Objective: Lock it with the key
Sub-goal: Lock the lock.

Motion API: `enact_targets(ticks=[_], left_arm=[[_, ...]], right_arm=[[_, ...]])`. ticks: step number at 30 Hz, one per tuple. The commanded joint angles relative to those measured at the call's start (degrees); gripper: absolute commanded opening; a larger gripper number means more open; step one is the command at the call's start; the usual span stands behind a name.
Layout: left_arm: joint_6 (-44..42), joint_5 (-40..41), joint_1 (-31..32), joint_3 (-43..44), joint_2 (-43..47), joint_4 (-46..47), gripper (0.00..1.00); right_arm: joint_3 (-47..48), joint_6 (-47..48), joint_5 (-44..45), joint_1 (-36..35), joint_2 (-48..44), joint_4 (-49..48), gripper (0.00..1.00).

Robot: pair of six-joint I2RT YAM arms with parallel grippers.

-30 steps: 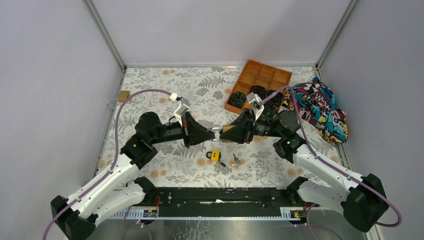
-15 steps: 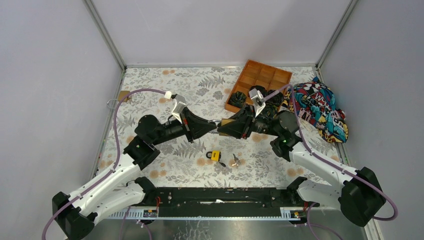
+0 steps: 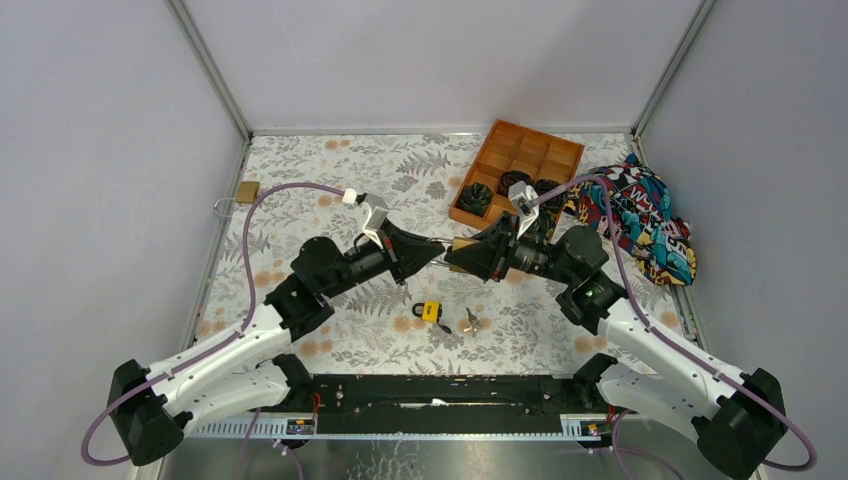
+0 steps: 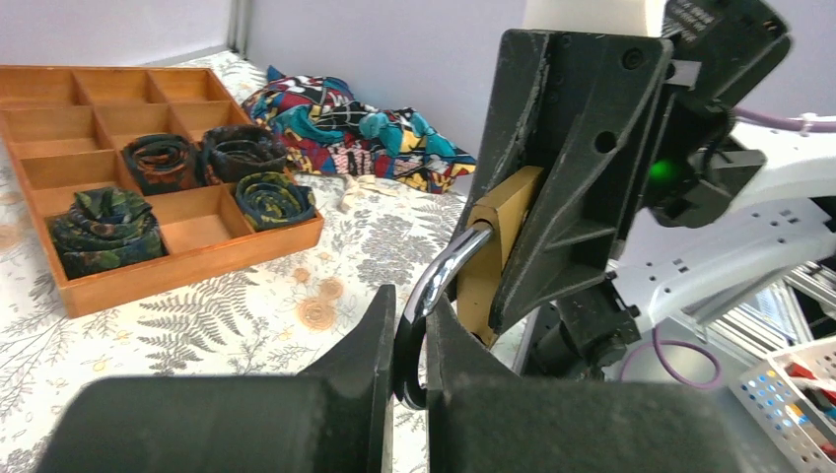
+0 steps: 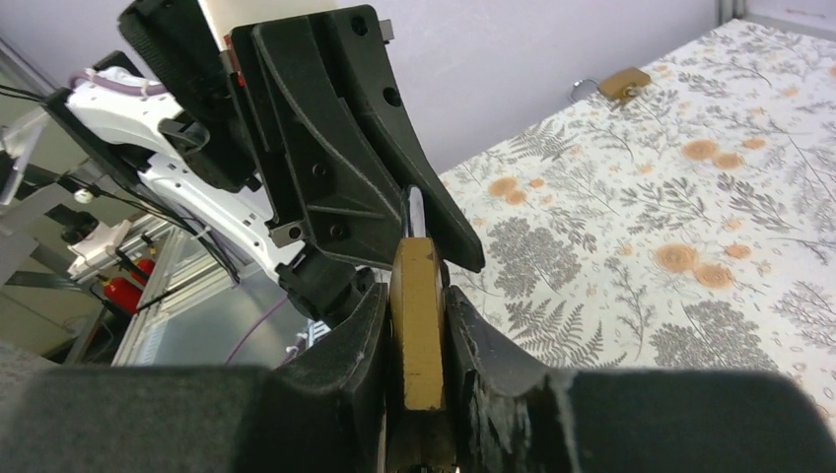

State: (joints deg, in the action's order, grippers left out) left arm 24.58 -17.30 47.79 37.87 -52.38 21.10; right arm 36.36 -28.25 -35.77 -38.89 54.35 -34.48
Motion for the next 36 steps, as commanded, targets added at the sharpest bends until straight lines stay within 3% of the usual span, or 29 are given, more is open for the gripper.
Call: enact_targets(ticks=[1,6,10,14,18,19,22,24,28,31,33,36], left_arm=[[0.4,-13.4,11.2,-1.1,-6.4,0.5,0.00],[0.4,-14.6,13.9,0.5,-9.1,7.8,0.00],[0.9,-13.9,14.4,0.1,-9.8,8.0,0.00],[-3.7,-14.1,13.0,1.8,-7.5,2.9,0.00],[-10.6,-13.4,5.3,5.3,-4.0,-7.0,0.00],[-12.8,-12.8,3.1,6.4,-3.3,-9.1,0.00],[-19.1,-12.7,-2.2,9.5,-1.5,-15.7,0.00],[-23.3,-13.2,-4.3,10.8,-0.4,-20.0,0.00],[-29.8,-13.0,-5.1,10.9,1.5,-26.9,0.00],[-31.3,-14.4,-5.1,10.2,2.4,-28.7,0.00],[-31.5,-15.3,-5.1,9.8,2.7,-28.6,0.00],[-31.4,-16.1,-5.1,9.9,2.7,-28.2,0.00]], right_arm=[[9.8,4.1,9.2,-3.8,4.0,-3.7,0.00],[7.4,2.0,6.1,-2.9,7.0,-8.4,0.00],[5.3,-1.7,4.5,-0.5,7.3,-13.8,0.00],[8.7,2.4,0.8,-0.1,5.3,-4.1,0.00],[11.9,9.2,-6.1,0.9,2.0,10.2,0.02],[12.8,11.6,-7.2,1.0,1.2,14.4,0.14],[15.8,19.5,-7.9,1.3,-1.4,28.5,0.66],[17.1,24.3,-7.4,1.7,-3.1,38.5,0.95],[20.4,34.1,-4.0,1.9,-5.2,55.9,1.00],[18.6,41.1,-1.6,1.8,-6.1,62.2,0.99],[14.8,43.5,-0.8,1.9,-5.9,60.2,0.93],[7.3,41.5,-5.0,1.8,-4.6,45.5,0.88]])
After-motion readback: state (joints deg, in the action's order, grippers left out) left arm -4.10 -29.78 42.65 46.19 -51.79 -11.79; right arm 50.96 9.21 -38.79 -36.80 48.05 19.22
